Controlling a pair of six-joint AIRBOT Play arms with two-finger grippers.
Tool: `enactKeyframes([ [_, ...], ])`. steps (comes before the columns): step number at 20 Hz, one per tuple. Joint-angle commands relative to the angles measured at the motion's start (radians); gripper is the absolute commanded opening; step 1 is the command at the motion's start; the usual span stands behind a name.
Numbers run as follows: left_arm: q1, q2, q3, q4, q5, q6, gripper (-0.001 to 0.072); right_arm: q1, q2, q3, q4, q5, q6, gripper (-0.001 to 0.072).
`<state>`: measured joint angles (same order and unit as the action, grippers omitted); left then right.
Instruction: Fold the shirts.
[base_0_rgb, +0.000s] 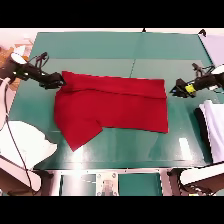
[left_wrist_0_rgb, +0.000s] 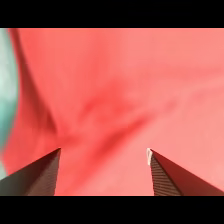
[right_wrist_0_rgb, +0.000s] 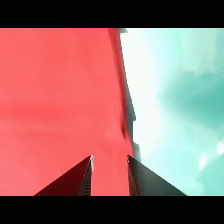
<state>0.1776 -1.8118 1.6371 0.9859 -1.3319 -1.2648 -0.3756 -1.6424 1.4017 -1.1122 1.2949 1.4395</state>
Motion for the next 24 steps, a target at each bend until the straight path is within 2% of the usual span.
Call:
enactKeyframes([
  [1,0.065,0.068,-0.032,0.019,-0.275,-0.109,0.0618,-0.035,0.200,-0.169,-0.123,0.034,0.082,0.0259],
  [2,0.087,0.129,-0.102,0.032,-0.283,-0.116,0.0618,-0.046,0.278,-0.267,-0.128,0.010,0.101,0.0255],
  [4,0.124,0.279,-0.290,0.040,-0.235,-0.114,0.0618,-0.068,0.452,-0.488,-0.127,-0.049,0.136,0.0174],
  [6,0.155,0.465,-0.532,0.063,-0.148,-0.113,0.0619,-0.092,0.615,-0.695,-0.126,-0.097,0.179,0.0174],
  [7,0.161,0.544,-0.638,0.076,-0.116,-0.115,0.0619,-0.097,0.690,-0.786,-0.115,-0.107,0.189,0.0211],
  [8,0.160,0.619,-0.742,0.088,-0.081,-0.114,0.0619,-0.096,0.756,-0.866,-0.091,-0.117,0.195,0.0305],
  [9,0.160,0.674,-0.829,0.087,-0.046,-0.115,0.0619,-0.095,0.808,-0.932,-0.049,-0.134,0.195,0.0340],
  [10,0.160,0.716,-0.907,0.085,-0.002,-0.114,0.0619,-0.095,0.853,-0.988,-0.012,-0.164,0.195,0.0340],
  [14,0.147,0.730,-1.102,0.002,0.162,-0.082,0.0618,-0.095,0.917,-1.155,0.157,-0.309,0.172,0.0340],
  [18,0.021,0.696,-1.178,-0.121,0.435,-0.061,0.0617,-0.094,0.895,-1.240,0.306,-0.439,0.139,0.0342],
  [21,-0.042,0.583,-1.170,-0.272,0.483,0.021,0.0617,-0.082,0.840,-1.250,0.423,-0.489,0.092,0.0365],
  [22,-0.046,0.560,-1.159,-0.313,0.476,0.055,0.0541,-0.063,0.814,-1.250,0.462,-0.517,0.092,0.0365],
  [23,-0.046,0.558,-1.149,-0.328,0.465,0.084,0.0379,-0.041,0.790,-1.250,0.489,-0.545,0.092,0.0365],
  [24,-0.045,0.562,-1.133,-0.326,0.449,0.097,0.0261,-0.015,0.766,-1.250,0.505,-0.581,0.093,0.0365],
])
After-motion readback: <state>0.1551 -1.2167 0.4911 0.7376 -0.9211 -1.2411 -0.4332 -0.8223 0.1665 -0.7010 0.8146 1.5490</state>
